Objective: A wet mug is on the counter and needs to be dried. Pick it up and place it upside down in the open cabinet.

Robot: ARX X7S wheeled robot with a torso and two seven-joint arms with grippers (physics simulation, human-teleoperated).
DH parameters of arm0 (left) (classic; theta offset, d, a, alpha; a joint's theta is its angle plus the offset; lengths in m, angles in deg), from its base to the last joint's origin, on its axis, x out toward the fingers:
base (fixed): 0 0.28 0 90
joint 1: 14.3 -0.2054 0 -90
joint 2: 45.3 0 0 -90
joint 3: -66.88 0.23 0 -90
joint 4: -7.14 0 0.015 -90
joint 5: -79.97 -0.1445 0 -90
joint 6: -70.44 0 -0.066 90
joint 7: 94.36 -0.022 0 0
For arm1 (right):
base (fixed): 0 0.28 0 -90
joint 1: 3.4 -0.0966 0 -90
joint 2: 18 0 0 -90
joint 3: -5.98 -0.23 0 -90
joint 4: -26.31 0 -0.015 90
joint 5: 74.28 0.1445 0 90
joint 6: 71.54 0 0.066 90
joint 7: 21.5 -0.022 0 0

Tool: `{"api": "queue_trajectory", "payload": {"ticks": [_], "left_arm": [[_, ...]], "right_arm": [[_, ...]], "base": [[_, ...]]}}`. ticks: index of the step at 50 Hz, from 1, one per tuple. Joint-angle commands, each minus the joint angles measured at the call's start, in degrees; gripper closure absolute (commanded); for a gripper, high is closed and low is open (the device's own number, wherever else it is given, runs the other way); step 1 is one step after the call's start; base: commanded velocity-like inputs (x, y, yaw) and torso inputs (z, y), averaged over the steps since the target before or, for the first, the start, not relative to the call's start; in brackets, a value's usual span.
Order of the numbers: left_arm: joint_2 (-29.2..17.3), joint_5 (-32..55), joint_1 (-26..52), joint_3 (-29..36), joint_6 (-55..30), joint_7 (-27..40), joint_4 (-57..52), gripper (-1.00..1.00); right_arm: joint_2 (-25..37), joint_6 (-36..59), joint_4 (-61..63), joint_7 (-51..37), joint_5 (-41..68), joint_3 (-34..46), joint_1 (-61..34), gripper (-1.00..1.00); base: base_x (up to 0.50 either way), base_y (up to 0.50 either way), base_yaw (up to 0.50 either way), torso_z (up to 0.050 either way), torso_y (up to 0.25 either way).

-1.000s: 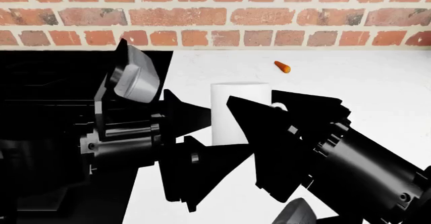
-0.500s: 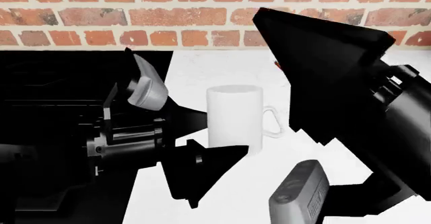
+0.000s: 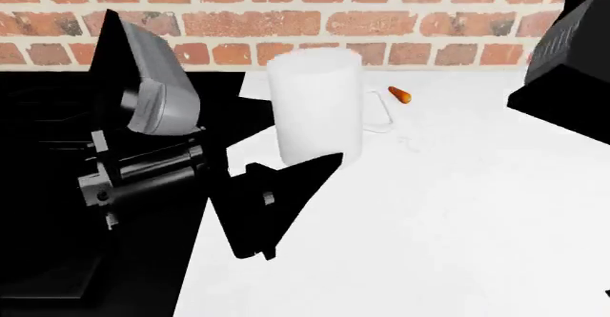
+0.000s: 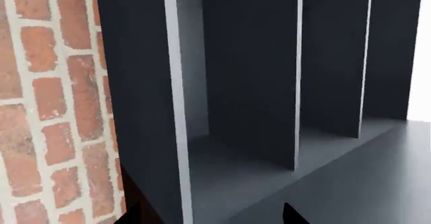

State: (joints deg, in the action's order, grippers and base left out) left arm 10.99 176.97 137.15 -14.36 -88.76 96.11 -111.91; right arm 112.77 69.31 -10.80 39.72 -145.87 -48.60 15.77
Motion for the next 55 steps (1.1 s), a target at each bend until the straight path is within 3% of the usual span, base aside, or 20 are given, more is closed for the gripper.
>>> {"api": "queue_trajectory", "payload": {"ticks": [1,15,32,55], "left_arm": [[0.33,-10.22,2.14,-4.39,4.69,0.25,-4.72,1.00],[2.11,-26.41,6.44,-4.20,9.55,4.63,-7.17,1.00],[2.22,-40.80,8.95,-0.61,14.85,6.37,-11.04,1.00],[5.10,-43.60,18.02,3.44,7.48,17.48,-13.53,1.00]], "right_arm": [[-12.73,18.22,-1.25,15.96,-11.81,-3.85,3.00,-1.00],[-19.48,24.78,-2.95,18.66,-17.41,-6.58,7.10,-1.00],[-20.28,25.35,-3.19,13.98,-14.68,-6.79,10.44,-1.00],[-19.50,24.13,-2.92,13.59,-15.34,-7.96,9.86,-1.00]], "base": [[0.00,0.00,0.00,0.000,0.000],[0.00,0.00,0.00,0.000,0.001],[0.00,0.00,0.00,0.001,0.000],[0.00,0.00,0.00,0.000,0.000]]}}
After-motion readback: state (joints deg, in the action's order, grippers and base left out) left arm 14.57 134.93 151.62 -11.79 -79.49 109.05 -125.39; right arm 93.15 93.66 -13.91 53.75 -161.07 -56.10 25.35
